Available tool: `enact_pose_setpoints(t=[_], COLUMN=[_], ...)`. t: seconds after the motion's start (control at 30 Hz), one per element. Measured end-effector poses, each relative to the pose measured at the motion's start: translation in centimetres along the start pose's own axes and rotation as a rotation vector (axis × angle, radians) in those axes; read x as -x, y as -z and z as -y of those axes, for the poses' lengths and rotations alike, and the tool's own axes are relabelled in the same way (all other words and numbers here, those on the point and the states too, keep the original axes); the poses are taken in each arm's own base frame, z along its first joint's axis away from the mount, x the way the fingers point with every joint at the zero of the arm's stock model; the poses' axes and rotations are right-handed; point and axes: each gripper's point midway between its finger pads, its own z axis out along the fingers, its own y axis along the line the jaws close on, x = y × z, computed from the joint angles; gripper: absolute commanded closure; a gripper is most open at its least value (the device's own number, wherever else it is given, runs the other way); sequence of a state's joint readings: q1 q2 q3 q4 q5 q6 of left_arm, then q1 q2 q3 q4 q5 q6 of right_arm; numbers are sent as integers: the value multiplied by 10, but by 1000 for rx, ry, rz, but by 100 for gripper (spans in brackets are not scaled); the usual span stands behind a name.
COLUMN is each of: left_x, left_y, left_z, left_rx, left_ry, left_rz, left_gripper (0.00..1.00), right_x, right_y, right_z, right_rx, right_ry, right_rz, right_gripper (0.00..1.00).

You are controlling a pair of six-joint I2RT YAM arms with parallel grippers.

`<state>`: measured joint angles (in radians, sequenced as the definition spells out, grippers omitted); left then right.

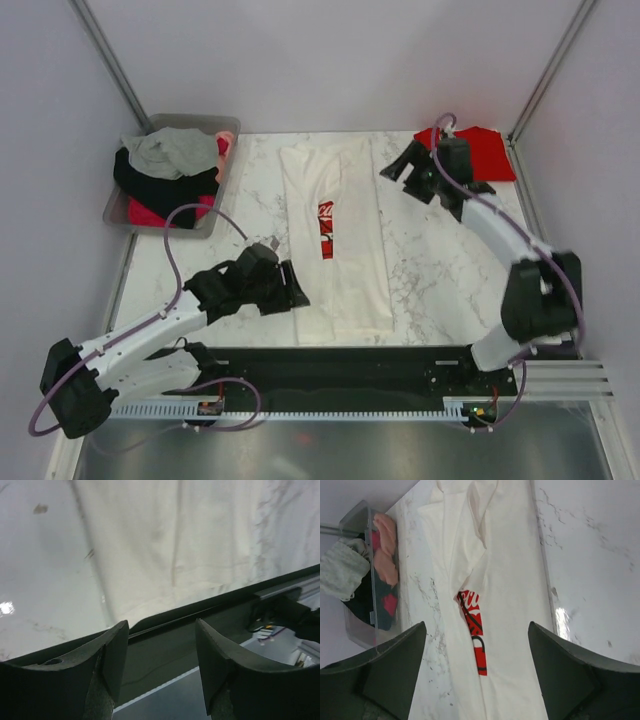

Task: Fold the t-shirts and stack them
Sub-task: Fold the tshirt

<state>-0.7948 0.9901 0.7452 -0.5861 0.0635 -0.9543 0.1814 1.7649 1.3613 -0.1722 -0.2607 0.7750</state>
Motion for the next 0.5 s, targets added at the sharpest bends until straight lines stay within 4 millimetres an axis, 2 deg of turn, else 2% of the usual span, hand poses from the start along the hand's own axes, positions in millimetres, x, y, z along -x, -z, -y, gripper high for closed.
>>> enact_pose_setpoints(t=[0.03,0.1,0.13,0.17,0.23,0.3,0.33,0.37,0.5], left_x=[-12,-35,-44,-53,-63,-70,-72,-73,-86], left_y=[-4,-12,-15,-17,-19,-21,-22,-24,-33], left_z=[-17,-44,-56,-65,-73,-75,-75,-74,-81], left_rx=[42,105,133,156,177,181,178,173,176], left_ry=[5,13,18,20,18,18,20,23,35], left_rz=[-24,-72,-93,-111,-129,-142,-143,-141,-156], left_gripper=[39,40,41,41,41,41,41,41,43], right_x=[-10,-50,-78,-112,-178,-243,-265,-281,-282], right_y=[31,82,97,109,124,140,149,158,165], right_z=[0,3,10,21,52,100,119,134,123], right_rx=[-7,-14,-13,-16,-48,-148,-192,-226,-177], right_ry=[22,63,81,93,97,96,100,98,81], right_rz=[32,55,36,-8,-107,-242,-290,-323,-271], right_gripper=[11,17,23,24,27,28,29,30,34])
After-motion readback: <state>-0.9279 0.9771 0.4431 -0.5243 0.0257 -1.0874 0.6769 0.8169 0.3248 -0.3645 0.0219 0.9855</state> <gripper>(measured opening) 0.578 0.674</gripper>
